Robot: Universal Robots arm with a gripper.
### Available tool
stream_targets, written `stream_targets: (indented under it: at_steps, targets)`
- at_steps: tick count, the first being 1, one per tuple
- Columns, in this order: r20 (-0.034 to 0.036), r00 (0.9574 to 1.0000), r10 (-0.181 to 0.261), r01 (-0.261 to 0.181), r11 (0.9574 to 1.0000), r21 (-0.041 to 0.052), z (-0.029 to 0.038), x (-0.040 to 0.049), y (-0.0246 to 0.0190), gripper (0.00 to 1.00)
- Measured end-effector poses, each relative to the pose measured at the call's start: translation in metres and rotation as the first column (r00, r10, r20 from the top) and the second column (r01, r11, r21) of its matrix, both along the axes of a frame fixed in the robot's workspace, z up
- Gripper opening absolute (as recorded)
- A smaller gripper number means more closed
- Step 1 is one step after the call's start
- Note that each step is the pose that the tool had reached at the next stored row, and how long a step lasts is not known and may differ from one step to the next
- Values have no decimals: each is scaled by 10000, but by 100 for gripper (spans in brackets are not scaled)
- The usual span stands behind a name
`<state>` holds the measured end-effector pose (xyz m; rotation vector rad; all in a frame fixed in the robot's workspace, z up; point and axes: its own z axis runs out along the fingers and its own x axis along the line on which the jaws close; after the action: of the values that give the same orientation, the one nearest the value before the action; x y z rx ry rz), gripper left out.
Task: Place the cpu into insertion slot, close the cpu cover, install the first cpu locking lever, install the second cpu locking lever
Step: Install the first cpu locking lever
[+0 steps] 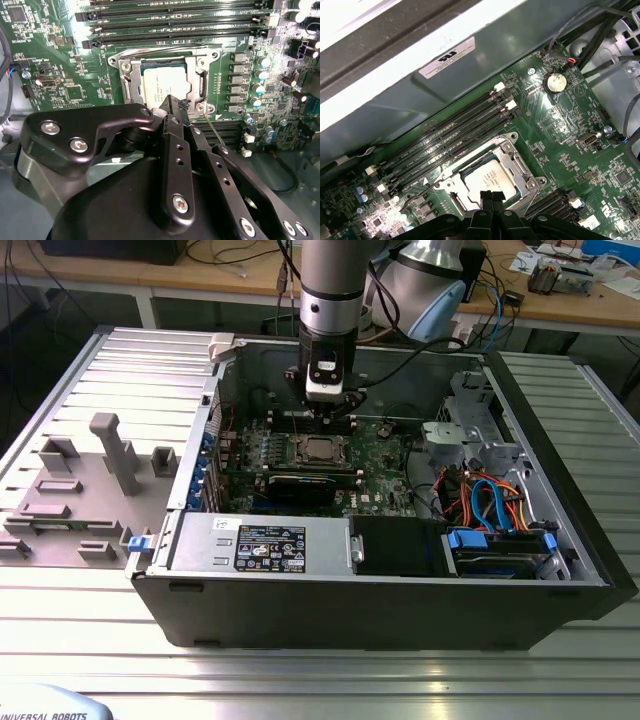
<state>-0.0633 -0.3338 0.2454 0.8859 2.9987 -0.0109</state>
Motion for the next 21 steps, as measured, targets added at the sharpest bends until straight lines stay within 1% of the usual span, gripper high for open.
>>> stream_targets:
  at_steps: [13,14,15,21]
  targets:
    - [0,10000,33,-33,10000,0,0,0,0,11]
    - [0,9992,388,-388,9992,0,0,0,0,11]
    - [0,9988,495,-495,9988,0,0,0,0,11]
    - [0,9984,567,-567,9984,0,0,0,0,11]
